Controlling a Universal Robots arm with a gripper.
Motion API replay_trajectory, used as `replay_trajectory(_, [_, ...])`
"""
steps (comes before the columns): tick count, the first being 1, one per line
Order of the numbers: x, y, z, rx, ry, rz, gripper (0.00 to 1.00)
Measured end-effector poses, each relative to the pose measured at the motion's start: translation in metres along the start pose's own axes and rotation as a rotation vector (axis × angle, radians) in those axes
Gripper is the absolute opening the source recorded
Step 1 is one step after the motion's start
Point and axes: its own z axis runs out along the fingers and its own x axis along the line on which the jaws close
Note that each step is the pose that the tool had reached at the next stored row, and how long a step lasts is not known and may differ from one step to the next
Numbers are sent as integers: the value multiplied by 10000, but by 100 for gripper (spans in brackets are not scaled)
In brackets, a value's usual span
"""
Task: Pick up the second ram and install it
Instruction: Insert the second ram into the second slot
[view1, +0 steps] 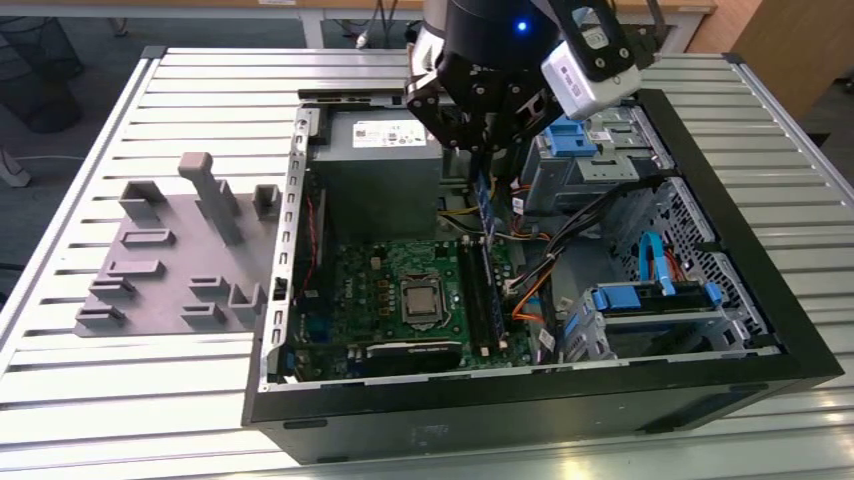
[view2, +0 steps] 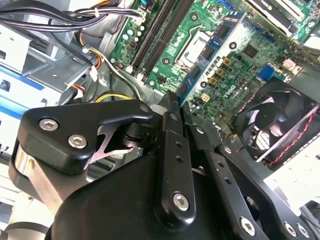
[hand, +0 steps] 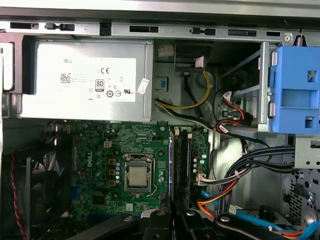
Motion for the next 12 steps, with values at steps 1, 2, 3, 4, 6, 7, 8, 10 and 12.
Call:
replay_trajectory(1, [0, 0, 10, 0, -2, 7, 14])
replay_trajectory(2, [0, 0, 15, 0, -3, 9, 14])
replay_trajectory(3, [0, 0, 15, 2, -2, 10, 14])
replay_trajectory(4, [0, 0, 15, 3, -2, 10, 14])
replay_trajectory(6, [0, 0, 17, 1, -3, 11, 14])
replay_trajectory(7, [0, 0, 17, 1, -3, 11, 14])
replay_trajectory(8, [0, 0, 17, 1, -3, 10, 14])
replay_trajectory(10, [0, 0, 17, 1, -3, 10, 14])
replay_trajectory(12, [0, 0, 18, 2, -3, 10, 14])
